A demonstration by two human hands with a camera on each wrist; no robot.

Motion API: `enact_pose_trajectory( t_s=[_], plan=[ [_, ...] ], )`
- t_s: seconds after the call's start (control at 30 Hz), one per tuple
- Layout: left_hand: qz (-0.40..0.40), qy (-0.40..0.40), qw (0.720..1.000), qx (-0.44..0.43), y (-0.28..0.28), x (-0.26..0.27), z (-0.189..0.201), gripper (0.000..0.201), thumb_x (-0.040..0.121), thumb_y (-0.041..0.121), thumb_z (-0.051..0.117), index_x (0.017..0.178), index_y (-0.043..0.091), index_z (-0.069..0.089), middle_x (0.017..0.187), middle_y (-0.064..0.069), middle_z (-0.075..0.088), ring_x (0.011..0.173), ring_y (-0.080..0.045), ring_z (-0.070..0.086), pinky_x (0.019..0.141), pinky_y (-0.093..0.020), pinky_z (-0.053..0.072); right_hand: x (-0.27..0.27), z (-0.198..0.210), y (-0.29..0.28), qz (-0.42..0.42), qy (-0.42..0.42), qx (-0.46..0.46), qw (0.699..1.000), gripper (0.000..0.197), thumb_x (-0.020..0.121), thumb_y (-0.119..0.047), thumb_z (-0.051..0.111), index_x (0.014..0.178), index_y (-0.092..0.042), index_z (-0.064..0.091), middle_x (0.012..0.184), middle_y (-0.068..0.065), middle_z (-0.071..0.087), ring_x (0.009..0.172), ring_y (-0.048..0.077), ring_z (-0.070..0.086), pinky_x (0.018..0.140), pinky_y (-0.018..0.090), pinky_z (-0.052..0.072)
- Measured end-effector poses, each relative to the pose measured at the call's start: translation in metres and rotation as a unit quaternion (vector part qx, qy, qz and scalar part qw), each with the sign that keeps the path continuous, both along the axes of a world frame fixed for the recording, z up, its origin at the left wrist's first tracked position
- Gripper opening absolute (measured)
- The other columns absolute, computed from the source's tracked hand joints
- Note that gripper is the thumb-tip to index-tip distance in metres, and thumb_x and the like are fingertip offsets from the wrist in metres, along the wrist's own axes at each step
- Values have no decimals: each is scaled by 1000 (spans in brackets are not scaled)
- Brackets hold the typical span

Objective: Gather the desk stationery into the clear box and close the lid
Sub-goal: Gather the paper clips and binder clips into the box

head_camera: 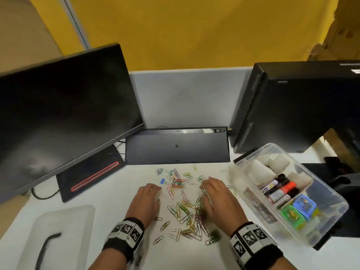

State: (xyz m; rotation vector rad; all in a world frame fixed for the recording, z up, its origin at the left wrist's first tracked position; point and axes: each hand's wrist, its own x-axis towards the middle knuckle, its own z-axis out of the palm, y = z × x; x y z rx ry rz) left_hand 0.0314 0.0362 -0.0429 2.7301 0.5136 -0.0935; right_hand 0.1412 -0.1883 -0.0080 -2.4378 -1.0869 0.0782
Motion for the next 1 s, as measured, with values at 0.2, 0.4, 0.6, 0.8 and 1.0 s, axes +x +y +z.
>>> enact_pose_trajectory(
  t_s=[0.2, 0.4, 0.6, 0.8, 1.0],
  plan=[
    [-97, 43, 993, 53, 6, 47, 9, 50, 91, 3, 48, 139, 15, 39, 148, -3, 33, 134, -22, 32, 107, -32, 36, 30, -22, 78, 57, 29, -67, 996, 24, 96, -20, 43, 115, -19, 57, 113, -4, 55, 104, 15, 51, 85, 27, 47],
    [-137, 124, 978, 95, 15, 62, 4, 47, 88, 4, 52, 134, 7, 41, 135, -10, 41, 123, -28, 39, 96, -38, 42, 44, -47, 127, 84, 40, -172, 981, 23, 93, -12, 48, 116, -13, 52, 118, 3, 50, 111, 21, 48, 78, 32, 44],
    [-136, 95, 982, 93, 20, 52, -14, 38, 87, 6, 55, 123, 10, 45, 125, -10, 43, 114, -27, 43, 82, -36, 45, 41, -60, 137, 68, 42, -177, 981, 18, 92, -7, 49, 109, -11, 54, 113, 5, 49, 106, 23, 49, 75, 33, 45],
    [-31, 9, 998, -47, 31, 54, -18, 23, 88, 6, 51, 107, 17, 57, 116, -2, 45, 98, -18, 52, 84, -29, 49, 38, -58, 133, -4, 86, -126, 988, 25, 87, -8, 62, 112, -12, 59, 113, 1, 48, 102, 16, 50, 87, 28, 50],
    [95, -73, 982, -147, 48, 83, -5, 18, 87, -1, 41, 87, 12, 55, 102, -6, 45, 90, -23, 52, 82, -25, 39, 40, -52, 129, -13, 119, -116, 986, 22, 91, -12, 58, 112, -14, 55, 114, 0, 51, 105, 16, 49, 90, 26, 47]
  ],
)
